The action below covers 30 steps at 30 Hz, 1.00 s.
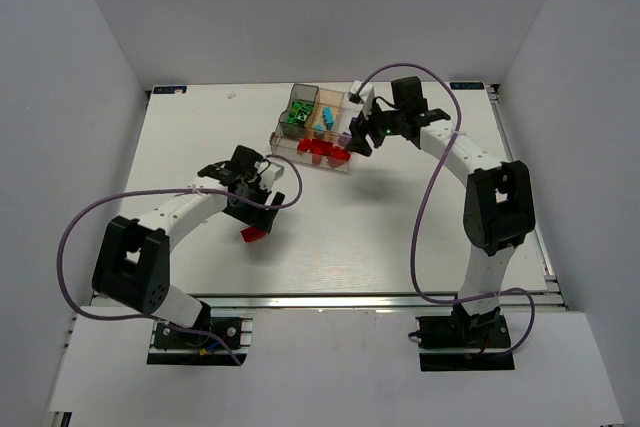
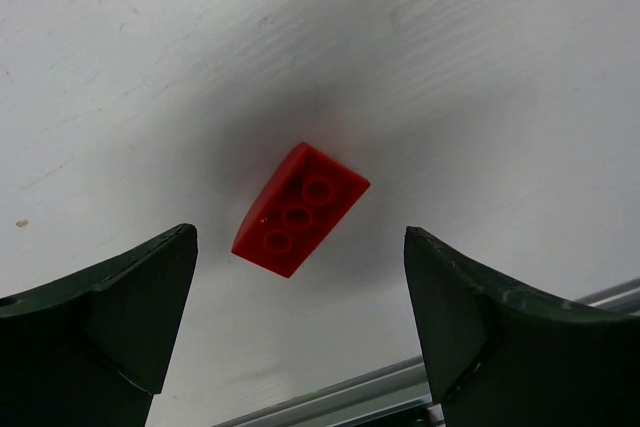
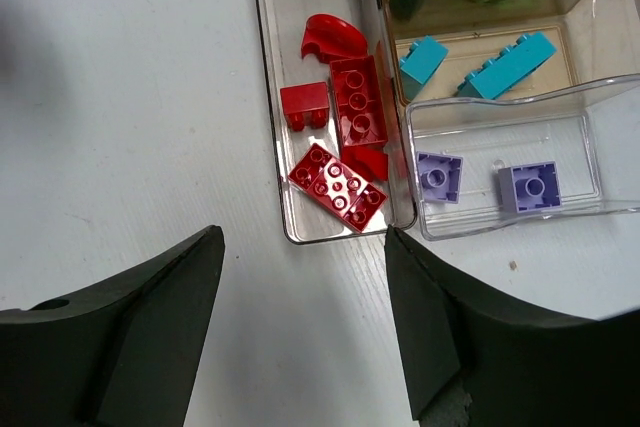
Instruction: Sort the legos into containers by color
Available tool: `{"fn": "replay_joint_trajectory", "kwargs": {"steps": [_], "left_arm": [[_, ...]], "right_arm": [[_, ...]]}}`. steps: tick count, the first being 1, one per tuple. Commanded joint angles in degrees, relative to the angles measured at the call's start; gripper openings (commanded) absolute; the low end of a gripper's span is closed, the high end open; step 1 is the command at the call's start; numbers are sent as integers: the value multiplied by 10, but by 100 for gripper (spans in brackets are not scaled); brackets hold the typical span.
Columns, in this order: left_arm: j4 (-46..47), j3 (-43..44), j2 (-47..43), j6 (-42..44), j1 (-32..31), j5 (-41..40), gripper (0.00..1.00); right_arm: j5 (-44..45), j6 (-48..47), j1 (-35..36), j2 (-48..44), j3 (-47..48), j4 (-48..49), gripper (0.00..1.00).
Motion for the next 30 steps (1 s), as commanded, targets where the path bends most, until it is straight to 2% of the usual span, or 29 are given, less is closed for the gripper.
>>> {"fn": "replay_joint_trajectory", "kwargs": {"steps": [1,6,13,20,21,30], "left_arm": [[-5,21,15,55,-16,-54,93],[23,13,37,51,-34,-87,90],[41,-5,57,32,-57,-121,79],[46,-9,67,14,-69,-132,62],[48,-10,67,13,-75,-133,56],[48,-6,86,-1,-75,-122,41]], "right_arm": [[-15,10,-6,-31,-6,19,71],[-15,14,-9,-34,-10,19,71],[-16,14,-14,-38,-17,20,71],[-20,20,-18,-40,-21,22,71],[-20,20,-20,-41,-22,23,71],[-22,20,-23,-50,-40,28,71]]}}
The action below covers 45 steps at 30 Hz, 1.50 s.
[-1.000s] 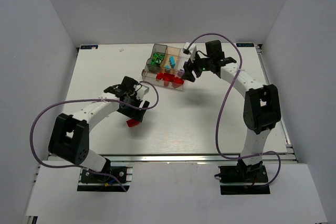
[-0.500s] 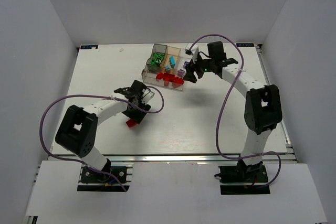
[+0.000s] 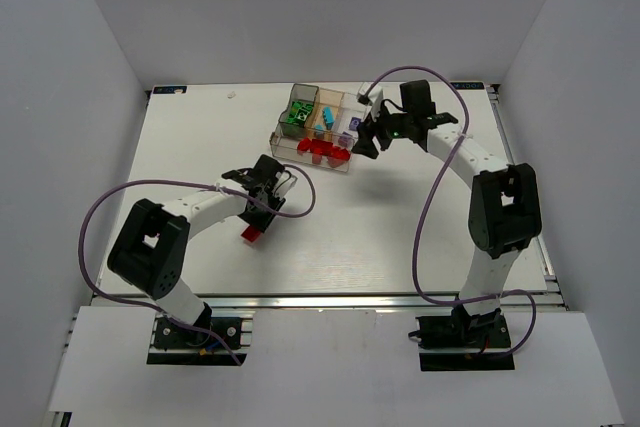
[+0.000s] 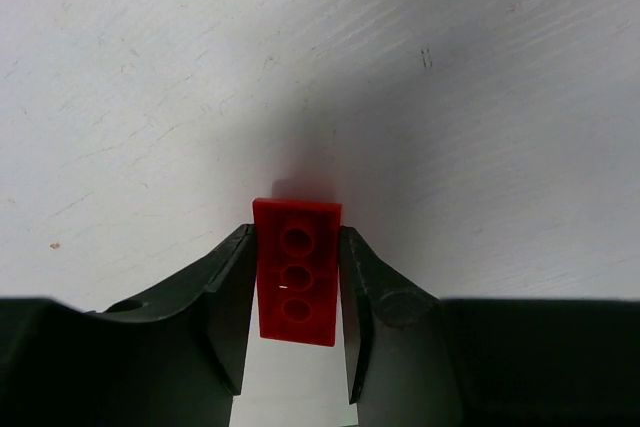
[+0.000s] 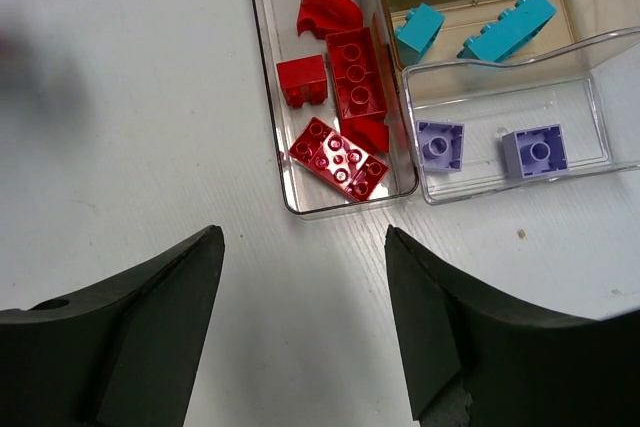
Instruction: Sort the legos into containers by color
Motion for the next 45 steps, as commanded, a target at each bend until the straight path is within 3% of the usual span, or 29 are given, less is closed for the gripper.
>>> {"fn": "replay_joint_trajectory", "kwargs": {"steps": [1,8,17,21,25,33,34,35,37,38,41,42,44,45], "left_arm": [[4,3,12,-12,-2,4,36],[-17,86,-8,-49,-2,3,15],[80,230,-7,-96,10,108,9],[109,321,104,-101,16,109,9],[111,466,205,-141,30,93,9],[141,552,300,-174,46,96,11],[143,554,304,-178,46,98,13],[145,557,312,-180,46,97,26],[148,559,320,-186,46,102,38],[145,566,327,-189,46,105,56],[144,572,322,-191,46,110,70],[147,568,317,-192,46,111,82],[150,566,302,-195,46,113,86],[153,559,283,-196,46,114,93]], "right_arm": [[-15,7,-5,-34,-9,19,71],[-15,7,-9,-41,-14,22,71],[-17,17,-14,-54,-27,31,71],[-13,18,-15,-63,-39,34,71],[-7,15,-21,-84,-61,38,72],[-1,14,-35,-110,-97,51,72],[-3,14,-38,-111,-100,52,72],[-4,15,-39,-111,-100,53,72],[-6,15,-42,-110,-100,53,72],[-9,15,-44,-108,-99,52,72],[-13,12,-44,-107,-94,46,72],[-13,10,-45,-107,-94,43,72],[-16,8,-45,-111,-92,40,76],[-18,8,-45,-112,-93,37,77]]}}
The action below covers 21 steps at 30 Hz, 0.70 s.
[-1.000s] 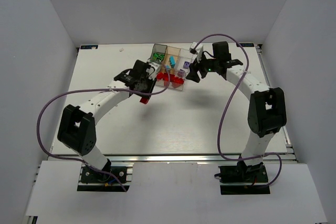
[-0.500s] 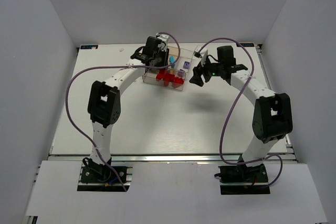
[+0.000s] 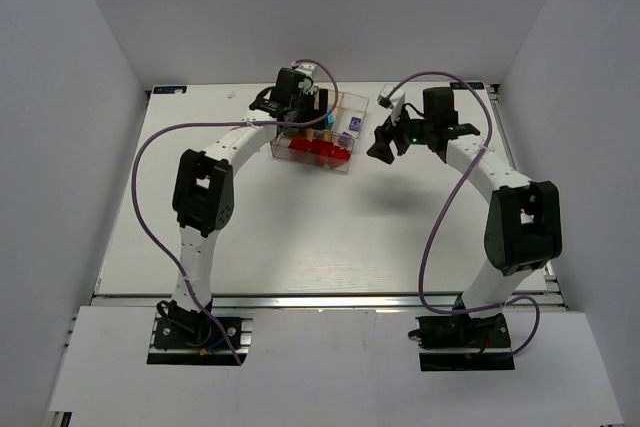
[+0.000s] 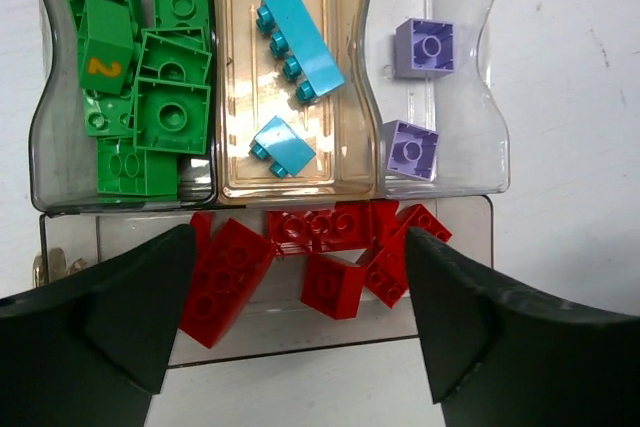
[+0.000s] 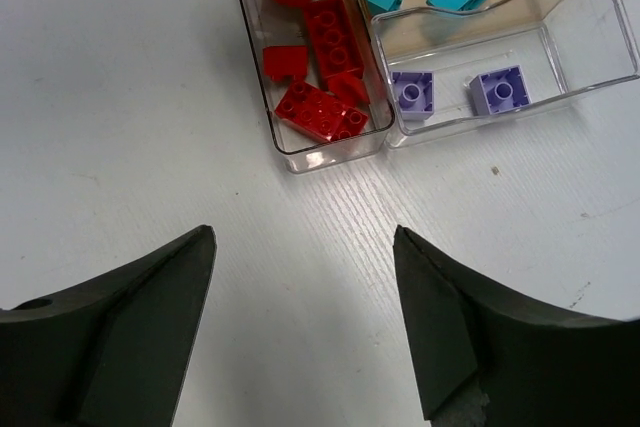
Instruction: Sort the legos into containers by color
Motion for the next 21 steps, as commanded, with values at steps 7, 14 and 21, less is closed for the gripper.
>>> {"fn": "replay_joint_trajectory", "kwargs": {"steps": [7,14,21], "left_arm": [[28,-100,-226,-47,4,-10,98],[153,-409,-501,-72,9,-10,98],[117,-495,-596,-86,9,-38,98]], "right_arm": [[79,149,-4,-42,14,28,89],[158,216,-8,-22,132,-97,89],[182,196,-17,-103,71,-47,89]]}}
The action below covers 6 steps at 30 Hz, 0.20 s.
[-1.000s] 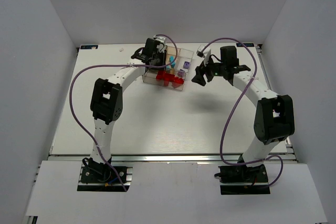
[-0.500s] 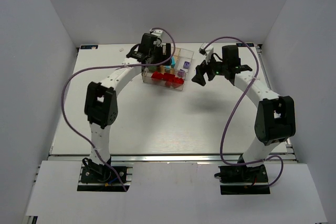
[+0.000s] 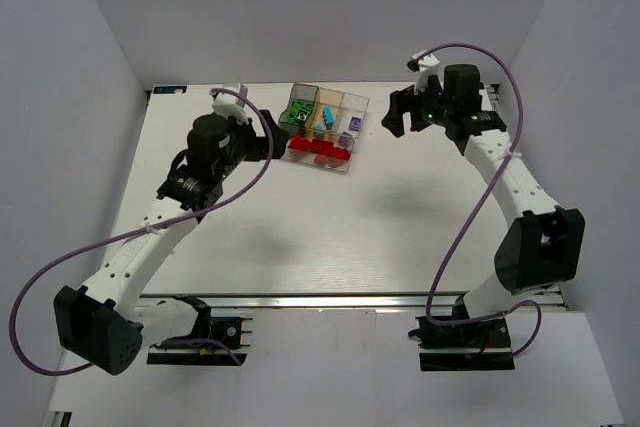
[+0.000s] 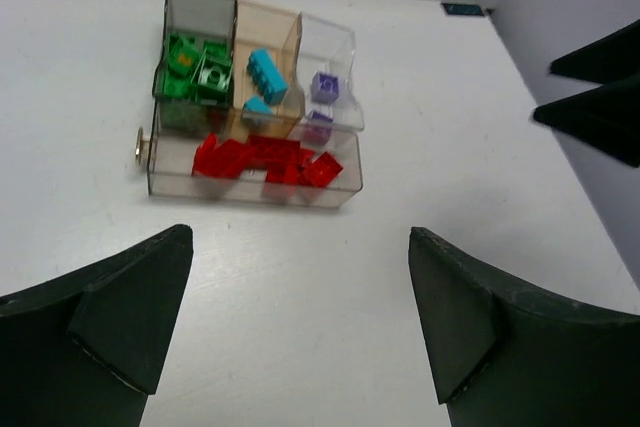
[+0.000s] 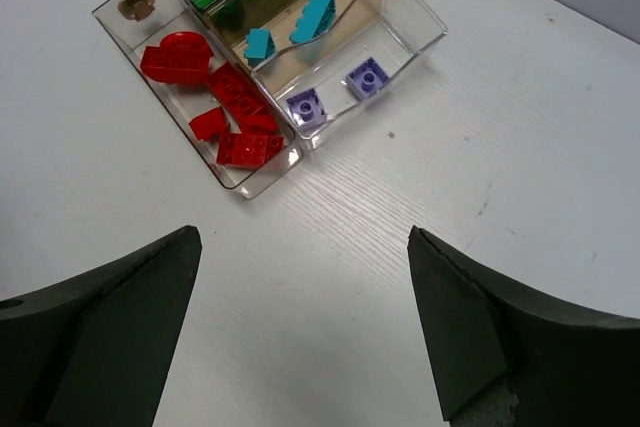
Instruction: Sort the legos into containers by color
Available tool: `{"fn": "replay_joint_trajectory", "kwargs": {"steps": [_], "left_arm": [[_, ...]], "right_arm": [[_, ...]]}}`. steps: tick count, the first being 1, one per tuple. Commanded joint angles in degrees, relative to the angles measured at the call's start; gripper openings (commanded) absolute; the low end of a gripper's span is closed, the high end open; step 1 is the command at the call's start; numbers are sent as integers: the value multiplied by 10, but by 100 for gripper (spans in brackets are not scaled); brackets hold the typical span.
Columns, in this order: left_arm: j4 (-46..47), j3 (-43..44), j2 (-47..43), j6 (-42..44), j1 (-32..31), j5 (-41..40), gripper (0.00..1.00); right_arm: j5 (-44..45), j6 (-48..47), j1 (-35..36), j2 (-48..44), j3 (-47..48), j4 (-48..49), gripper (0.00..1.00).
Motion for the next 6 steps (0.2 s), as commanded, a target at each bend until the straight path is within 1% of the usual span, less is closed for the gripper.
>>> {"fn": "replay_joint_trajectory", "kwargs": {"steps": [1,2,6], "left_arm": [[-16,-38,-14,-18,1,-23,98],[-14,-52,-30,-20,1,-31,98],[-14,-68,-51,-23,1,-39,98]], "right_arm": [[47,12,-3,-47,-21,25,89],[53,16,-4,-50,-24,29,89],[59,21,-3,-61,-35,34,89]]}}
